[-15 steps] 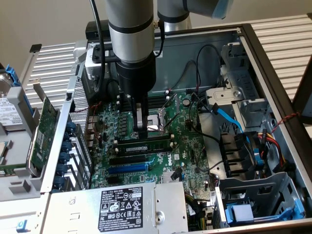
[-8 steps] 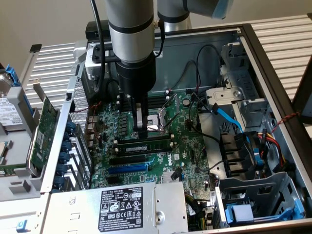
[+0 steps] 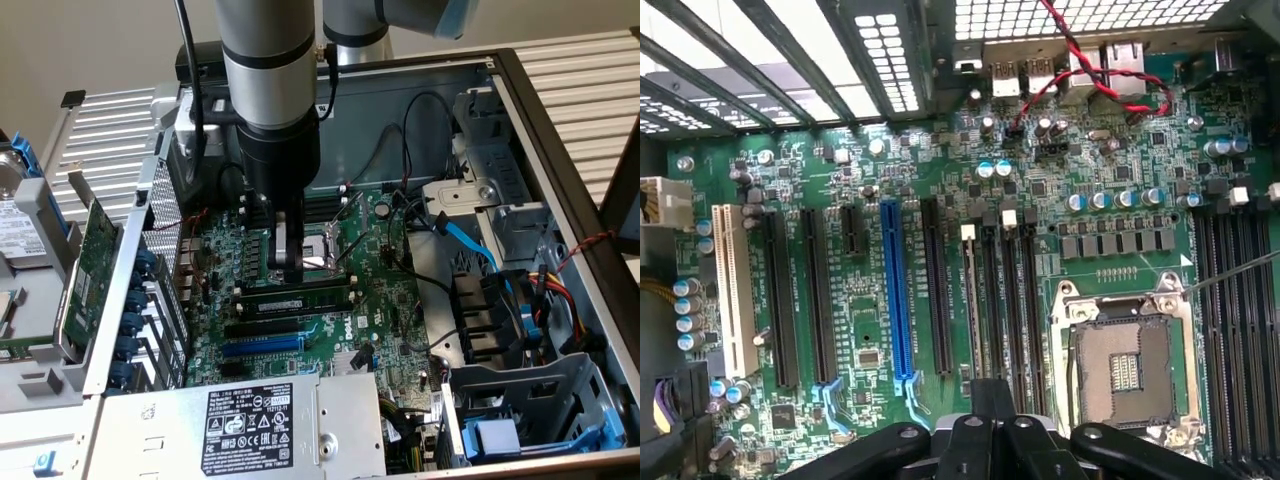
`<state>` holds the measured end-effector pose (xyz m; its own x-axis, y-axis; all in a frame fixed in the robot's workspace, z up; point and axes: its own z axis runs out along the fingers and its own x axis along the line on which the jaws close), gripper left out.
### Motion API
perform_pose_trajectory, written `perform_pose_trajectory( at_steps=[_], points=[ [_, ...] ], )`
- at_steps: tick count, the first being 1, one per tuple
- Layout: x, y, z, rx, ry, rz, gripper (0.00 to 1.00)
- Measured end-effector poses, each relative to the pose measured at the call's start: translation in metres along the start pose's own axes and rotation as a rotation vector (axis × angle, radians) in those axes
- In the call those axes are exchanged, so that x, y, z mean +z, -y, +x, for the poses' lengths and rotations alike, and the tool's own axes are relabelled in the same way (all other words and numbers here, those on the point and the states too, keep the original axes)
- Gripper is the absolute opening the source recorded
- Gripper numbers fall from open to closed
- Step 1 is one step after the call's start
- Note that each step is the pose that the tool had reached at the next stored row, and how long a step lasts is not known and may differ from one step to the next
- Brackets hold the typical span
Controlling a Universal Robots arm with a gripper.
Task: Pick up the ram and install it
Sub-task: 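Press down the ram until it locks into place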
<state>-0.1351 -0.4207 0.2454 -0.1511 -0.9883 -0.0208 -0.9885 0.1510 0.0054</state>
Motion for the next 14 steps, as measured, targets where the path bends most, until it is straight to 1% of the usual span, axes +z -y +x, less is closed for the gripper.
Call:
perform_pose_trajectory(
  at_steps=[10, 14],
  points=[
    [0.0004, 0.0000, 0.0000, 0.152, 0.0007, 0.0031, 0.11],
    [0.0006, 0.0000, 0.0000, 0.223, 0.0012, 0.0046, 0.11]
  ],
)
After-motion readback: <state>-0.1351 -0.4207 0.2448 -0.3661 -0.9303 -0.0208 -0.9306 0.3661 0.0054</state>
